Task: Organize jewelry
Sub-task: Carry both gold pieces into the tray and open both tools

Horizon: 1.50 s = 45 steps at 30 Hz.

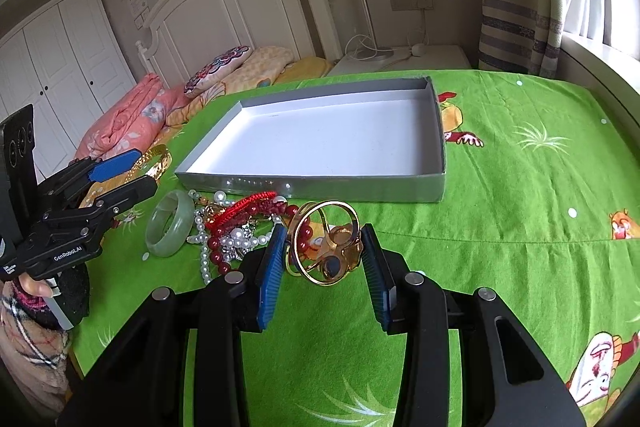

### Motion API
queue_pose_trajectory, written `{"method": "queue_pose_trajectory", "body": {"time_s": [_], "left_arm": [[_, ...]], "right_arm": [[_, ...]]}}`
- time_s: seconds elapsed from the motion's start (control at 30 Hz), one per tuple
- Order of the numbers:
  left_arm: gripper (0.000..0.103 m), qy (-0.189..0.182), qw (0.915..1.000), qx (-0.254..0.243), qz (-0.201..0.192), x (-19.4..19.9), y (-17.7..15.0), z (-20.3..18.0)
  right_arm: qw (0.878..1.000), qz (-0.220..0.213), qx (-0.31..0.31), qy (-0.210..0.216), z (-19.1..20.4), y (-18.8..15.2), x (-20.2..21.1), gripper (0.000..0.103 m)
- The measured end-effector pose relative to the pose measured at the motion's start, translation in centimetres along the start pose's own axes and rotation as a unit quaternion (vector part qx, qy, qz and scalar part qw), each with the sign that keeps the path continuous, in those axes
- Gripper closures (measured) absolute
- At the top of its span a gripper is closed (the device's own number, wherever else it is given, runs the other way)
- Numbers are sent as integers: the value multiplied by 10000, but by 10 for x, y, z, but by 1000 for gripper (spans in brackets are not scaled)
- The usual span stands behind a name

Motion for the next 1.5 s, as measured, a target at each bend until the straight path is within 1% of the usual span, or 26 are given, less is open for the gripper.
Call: {"method": "queue_pose_trajectory", "body": {"time_s": [0.13, 0.23, 0.37, 0.5, 0.6, 0.7, 0.83, 0.87, 0.93, 0.97, 1.0, 1.07, 1.13, 1.17, 1.2, 1.23, 1.27, 1.3, 1.33, 1.43, 1.5], "left_arm": [[44, 77, 9999, 42, 92, -8, 10, 2], [44, 60, 9995, 250, 177, -16, 19, 8], [44, 24, 9974, 572, 445, -38, 31, 21], [44, 139, 9948, 737, 689, -61, 41, 35], [44, 152, 9934, 859, 749, -71, 54, 44], [44, 255, 9916, 963, 822, -82, 68, 50], [43, 394, 9886, 1056, 1002, -101, 77, 59], [43, 417, 9872, 1065, 1109, -108, 76, 61], [43, 431, 9843, 1074, 1333, -119, 70, 65], [40, 409, 9831, 1056, 1438, -124, 67, 67], [38, 337, 9836, 989, 1471, -125, 64, 66], [34, 322, 9849, 712, 1543, -127, 61, 62], [31, 529, 9834, 223, 1721, -131, 58, 52], [31, 637, 9809, -67, 1837, -135, 54, 45], [31, 618, 9810, -126, 1836, -134, 54, 44], [31, 465, 9792, -82, 1971, -136, 52, 47], [31, 332, 9782, -55, 2049, -137, 50, 50], [31, 277, 9785, -113, 2040, -136, 48, 51], [32, 244, 9794, -189, 1997, -134, 45, 52], [32, 182, 9814, -163, 1906, -125, 34, 53], [32, 178, 9829, -134, 1829, -117, 22, 52]], "right_arm": [[9993, -1, 217, -305, 4, 24, 2, 65], [9983, 51, 259, -516, -1, 44, -9, 65], [9989, 171, -11, -447, -16, 61, -32, 65], [9991, 145, -234, -335, -27, 73, -44, 64], [9986, 190, -194, -449, -27, 84, -52, 64], [9973, 261, -172, -665, -30, 97, -64, 64], [9955, 458, -355, -748, -40, 107, -81, 64], [9950, 524, -417, -738, -42, 108, -85, 63], [9939, 607, -500, -769, -45, 107, -89, 37], [9944, 593, -482, -731, -45, 106, -88, 28], [9955, 556, -431, -638, -42, 104, -87, 26], [9954, 562, -277, -731, -39, 99, -86, 26], [9945, 724, -122, -748, -33, 92, -90, 28], [9931, 754, -39, -892, -31, 88, -92, 32], [9914, 781, 66, -1052, -27, 84, -92, 33], [9902, 805, 165, -1126, -23, 80, -93, 33], [9903, 821, 222, -1095, -18, 76, -93, 37], [9921, 875, 90, -896, -18, 72, -93, 39], [9929, 872, 3, -809, -17, 69, -91, 40], [9939, 746, 74, -810, -7, 58, -86, 40], [9939, 745, 137, -806, 1, 49, -83, 40]]}}
Point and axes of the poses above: each gripper's, at about its wrist camera, not at the fingertips, and x roughly against the way its jaws point, z to its left, y to its top, the point moved 4 cm from there along -x, roughly the way its jaws point, and after that the axes turned 14 degrees about z, right-handed, at the moved point
